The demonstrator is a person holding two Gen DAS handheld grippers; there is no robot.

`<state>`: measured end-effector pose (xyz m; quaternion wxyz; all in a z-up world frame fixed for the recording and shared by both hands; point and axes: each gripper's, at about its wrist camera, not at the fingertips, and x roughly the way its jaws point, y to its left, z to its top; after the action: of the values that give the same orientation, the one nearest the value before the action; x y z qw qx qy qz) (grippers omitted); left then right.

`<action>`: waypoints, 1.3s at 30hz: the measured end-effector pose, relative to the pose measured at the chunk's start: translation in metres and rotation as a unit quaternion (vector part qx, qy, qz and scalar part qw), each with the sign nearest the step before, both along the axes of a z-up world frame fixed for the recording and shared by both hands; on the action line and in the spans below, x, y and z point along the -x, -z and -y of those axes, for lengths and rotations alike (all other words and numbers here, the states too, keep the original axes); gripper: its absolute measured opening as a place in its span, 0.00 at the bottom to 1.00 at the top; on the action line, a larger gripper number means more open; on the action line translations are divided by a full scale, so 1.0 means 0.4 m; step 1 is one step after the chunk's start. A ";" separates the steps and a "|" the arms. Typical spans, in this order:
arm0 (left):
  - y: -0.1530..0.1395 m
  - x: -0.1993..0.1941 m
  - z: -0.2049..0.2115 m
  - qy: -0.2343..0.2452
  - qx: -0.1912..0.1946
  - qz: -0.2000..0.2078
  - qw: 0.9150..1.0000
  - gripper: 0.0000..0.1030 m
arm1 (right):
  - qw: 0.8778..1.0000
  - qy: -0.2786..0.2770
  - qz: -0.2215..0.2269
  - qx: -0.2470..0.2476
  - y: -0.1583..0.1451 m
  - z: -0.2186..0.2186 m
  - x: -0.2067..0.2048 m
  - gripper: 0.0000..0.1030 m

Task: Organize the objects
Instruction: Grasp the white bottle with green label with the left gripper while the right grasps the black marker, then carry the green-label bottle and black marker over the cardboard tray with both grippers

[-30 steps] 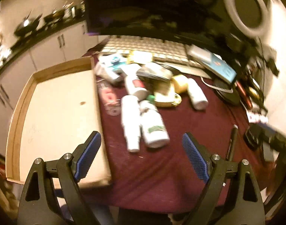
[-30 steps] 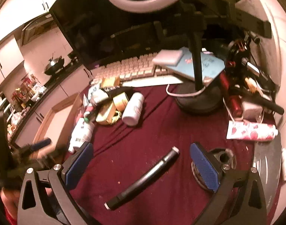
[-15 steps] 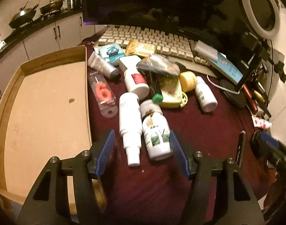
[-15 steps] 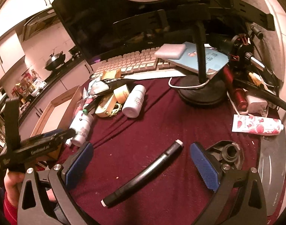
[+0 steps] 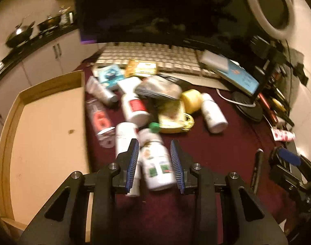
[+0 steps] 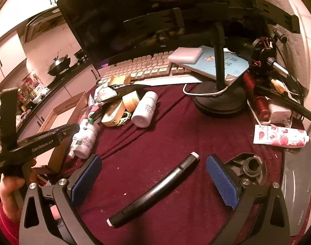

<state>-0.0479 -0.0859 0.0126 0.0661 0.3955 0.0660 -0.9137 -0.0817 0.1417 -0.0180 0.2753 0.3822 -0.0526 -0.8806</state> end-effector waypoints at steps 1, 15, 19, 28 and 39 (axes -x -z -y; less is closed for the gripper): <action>0.009 0.012 -0.010 0.001 0.005 0.009 1.000 0.31 | 1.000 0.000 0.001 0.000 0.001 -0.001 0.001 1.00; 0.052 0.061 -0.038 0.014 0.013 0.045 0.999 0.31 | 0.998 -0.028 0.047 0.032 0.045 -0.011 -0.009 0.61; 0.052 0.085 -0.055 0.040 0.005 0.052 0.998 0.31 | 0.998 -0.015 0.063 0.020 0.064 -0.016 -0.012 0.60; 0.056 0.105 -0.038 0.058 -0.039 0.069 0.995 0.35 | 0.997 -0.040 0.011 -0.066 0.069 0.099 -0.005 0.42; 0.117 0.120 -0.081 0.055 0.014 0.083 0.995 0.33 | 0.993 -0.042 -0.025 -0.106 0.077 0.101 -0.014 0.18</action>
<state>-0.0959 -0.0537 -0.0340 0.0269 0.4717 0.0258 -0.8810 -0.0759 0.1015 -0.0488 0.2715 0.3888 0.0644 -0.8781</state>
